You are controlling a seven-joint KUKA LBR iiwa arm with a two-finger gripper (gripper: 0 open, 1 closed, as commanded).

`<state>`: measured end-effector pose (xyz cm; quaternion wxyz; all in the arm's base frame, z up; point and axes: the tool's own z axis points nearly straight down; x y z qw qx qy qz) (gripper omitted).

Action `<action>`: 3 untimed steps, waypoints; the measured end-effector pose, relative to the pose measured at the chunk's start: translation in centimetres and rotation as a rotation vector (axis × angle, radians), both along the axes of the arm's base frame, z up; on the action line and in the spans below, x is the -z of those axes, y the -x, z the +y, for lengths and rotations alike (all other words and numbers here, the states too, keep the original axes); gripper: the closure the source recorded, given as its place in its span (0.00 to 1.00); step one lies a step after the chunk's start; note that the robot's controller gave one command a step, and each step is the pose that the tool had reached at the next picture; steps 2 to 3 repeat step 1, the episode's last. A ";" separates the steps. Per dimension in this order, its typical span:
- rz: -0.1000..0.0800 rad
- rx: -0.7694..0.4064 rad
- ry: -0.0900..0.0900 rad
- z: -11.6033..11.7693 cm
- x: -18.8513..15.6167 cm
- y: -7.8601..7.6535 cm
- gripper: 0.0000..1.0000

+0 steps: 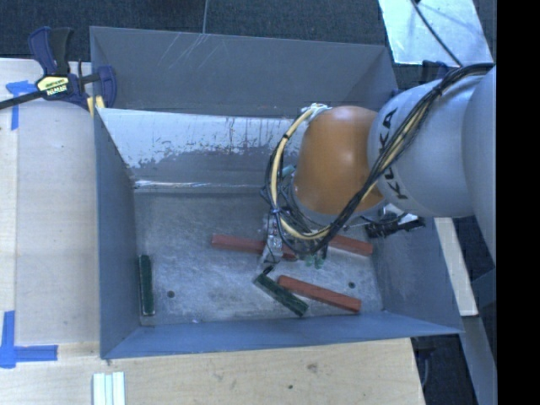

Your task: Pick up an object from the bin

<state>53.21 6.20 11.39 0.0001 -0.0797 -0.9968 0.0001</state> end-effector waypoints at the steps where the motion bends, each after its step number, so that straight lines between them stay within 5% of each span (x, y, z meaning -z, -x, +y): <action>1: -0.011 0.027 -0.003 3.2 -12.4 1.4 1.00; 3: -0.011 0.027 -0.003 3.2 -12.4 1.4 1.00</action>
Offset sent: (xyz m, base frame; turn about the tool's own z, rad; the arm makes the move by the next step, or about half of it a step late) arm -0.0155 0.0309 0.1186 0.0299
